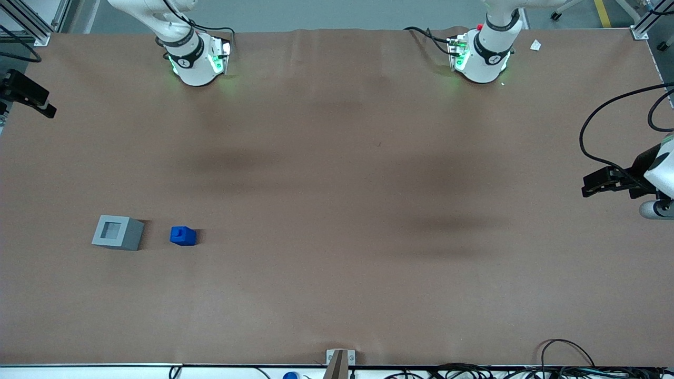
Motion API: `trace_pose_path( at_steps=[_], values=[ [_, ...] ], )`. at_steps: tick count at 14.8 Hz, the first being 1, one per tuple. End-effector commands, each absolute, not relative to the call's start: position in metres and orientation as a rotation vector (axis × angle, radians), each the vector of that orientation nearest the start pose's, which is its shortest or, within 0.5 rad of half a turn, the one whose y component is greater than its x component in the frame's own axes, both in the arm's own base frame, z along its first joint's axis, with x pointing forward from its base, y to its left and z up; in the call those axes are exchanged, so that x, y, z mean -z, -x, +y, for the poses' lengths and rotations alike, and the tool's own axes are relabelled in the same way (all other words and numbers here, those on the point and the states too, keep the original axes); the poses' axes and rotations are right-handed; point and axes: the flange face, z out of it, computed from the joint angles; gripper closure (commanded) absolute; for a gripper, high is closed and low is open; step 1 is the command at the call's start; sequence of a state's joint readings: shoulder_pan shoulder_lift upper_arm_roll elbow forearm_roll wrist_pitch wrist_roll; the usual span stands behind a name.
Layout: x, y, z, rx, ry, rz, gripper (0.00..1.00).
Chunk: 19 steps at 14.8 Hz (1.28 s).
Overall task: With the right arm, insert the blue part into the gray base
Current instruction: 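Move the right gripper, open, toward the blue block and gray base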
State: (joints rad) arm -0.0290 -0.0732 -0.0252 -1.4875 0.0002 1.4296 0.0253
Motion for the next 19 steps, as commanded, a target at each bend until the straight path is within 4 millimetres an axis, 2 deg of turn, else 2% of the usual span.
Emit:
trace_pose_path(
  at_steps=[1, 4, 7, 9, 10, 14, 18, 19],
  values=[
    [-0.691, -0.512, -0.031, 0.022, 3.136, 0.093, 0.0],
    [-0.69, -0.512, -0.033, 0.019, 3.135, 0.098, 0.0],
    [-0.677, -0.517, -0.036, -0.023, 3.132, 0.078, 0.0],
    [-0.658, -0.524, -0.042, -0.054, 3.129, 0.097, 0.0],
    [-0.642, -0.536, -0.042, -0.071, 3.129, 0.1, 0.0],
    [-0.556, -0.581, -0.06, -0.18, 3.11, 0.15, 0.0],
    [-0.461, -0.617, -0.054, -0.09, 3.12, 0.141, 0.0],
    [-0.445, -0.626, -0.044, -0.076, 3.125, 0.117, 0.0]
  ],
)
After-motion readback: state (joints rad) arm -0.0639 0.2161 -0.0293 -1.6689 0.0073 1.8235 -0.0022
